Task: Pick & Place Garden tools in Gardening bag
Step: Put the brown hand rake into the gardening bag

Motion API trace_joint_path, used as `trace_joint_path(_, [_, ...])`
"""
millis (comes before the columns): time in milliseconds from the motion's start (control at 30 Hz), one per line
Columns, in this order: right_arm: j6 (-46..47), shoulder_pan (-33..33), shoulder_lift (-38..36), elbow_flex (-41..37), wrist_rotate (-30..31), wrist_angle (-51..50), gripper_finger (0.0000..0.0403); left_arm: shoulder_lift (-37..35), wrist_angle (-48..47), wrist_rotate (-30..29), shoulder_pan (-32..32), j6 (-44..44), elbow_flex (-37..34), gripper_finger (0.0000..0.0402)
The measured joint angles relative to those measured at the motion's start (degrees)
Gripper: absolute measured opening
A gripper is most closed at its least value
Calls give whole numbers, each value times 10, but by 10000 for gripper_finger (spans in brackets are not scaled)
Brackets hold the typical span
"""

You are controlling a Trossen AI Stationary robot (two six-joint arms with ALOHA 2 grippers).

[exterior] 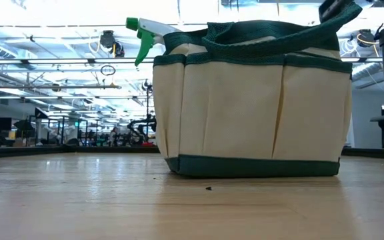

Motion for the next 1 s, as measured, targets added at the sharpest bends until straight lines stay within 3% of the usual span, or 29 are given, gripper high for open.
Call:
trace_joint_path(133, [7, 0, -12, -13, -1, 2, 1, 42, -16, 47, -22, -55, 14, 280])
trace_joint_path(333, [7, 0, -15, -17, -1, 2, 1, 89, -17, 51, -49, -112, 14, 280])
trace_joint_path(1000, [7, 0, -15, -17, -16, 2, 1, 208, -22, 56, -100, -101, 14, 280])
